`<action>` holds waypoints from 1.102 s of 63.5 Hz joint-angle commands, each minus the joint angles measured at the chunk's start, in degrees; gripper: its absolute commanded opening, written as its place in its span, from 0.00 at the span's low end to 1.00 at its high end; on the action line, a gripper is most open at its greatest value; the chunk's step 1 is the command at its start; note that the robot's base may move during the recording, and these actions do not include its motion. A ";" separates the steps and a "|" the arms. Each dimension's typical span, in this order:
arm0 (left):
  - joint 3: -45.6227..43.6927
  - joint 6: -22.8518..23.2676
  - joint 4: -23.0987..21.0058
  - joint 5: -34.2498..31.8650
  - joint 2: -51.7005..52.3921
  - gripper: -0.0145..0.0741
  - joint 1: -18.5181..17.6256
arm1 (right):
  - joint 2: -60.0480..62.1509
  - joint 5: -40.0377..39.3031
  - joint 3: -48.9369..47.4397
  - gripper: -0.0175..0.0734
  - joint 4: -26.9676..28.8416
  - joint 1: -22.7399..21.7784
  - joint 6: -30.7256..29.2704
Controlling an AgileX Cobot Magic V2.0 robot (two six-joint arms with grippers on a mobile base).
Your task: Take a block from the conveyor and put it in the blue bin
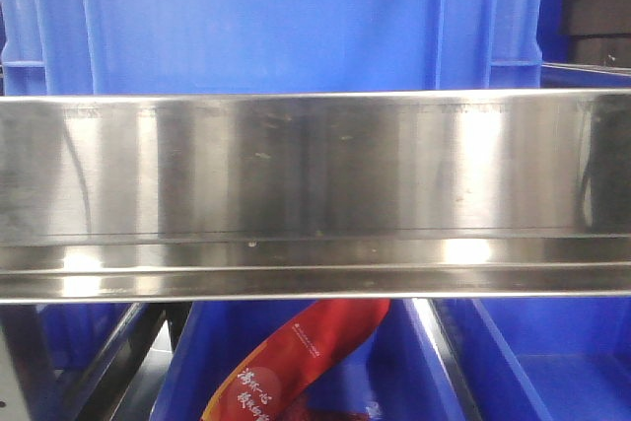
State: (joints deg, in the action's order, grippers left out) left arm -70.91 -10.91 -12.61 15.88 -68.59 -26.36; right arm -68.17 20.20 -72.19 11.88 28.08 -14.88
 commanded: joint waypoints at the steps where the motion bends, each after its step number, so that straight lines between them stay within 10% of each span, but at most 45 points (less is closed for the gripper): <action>1: -1.66 0.02 -1.21 -0.40 -2.78 0.04 -0.39 | -3.66 -1.11 -2.13 0.02 -0.13 0.53 -0.86; 26: -1.93 0.02 -1.21 -0.32 -7.84 0.18 -0.39 | -11.11 -3.16 -2.52 0.03 3.56 0.53 -0.86; 38: -1.93 0.02 -1.21 -0.32 -8.54 0.56 -0.39 | -11.73 -3.05 -2.52 0.38 3.56 0.53 -0.86; 50: -1.93 0.02 -1.21 -0.32 -8.54 0.65 -0.39 | -11.75 -3.05 -2.52 0.69 3.56 0.53 -0.86; 59: -1.93 0.02 -1.21 -0.32 -8.54 0.65 -0.39 | -11.75 -2.95 -2.52 0.65 3.56 0.53 -0.86; 70: -1.93 0.02 -1.21 -0.32 -8.54 0.56 -0.39 | -11.75 -2.05 -2.52 0.34 3.56 0.53 -0.86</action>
State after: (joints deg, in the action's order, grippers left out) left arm -72.26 -10.91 -13.22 16.34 -77.16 -26.40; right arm -79.91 18.77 -74.16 15.09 28.71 -15.23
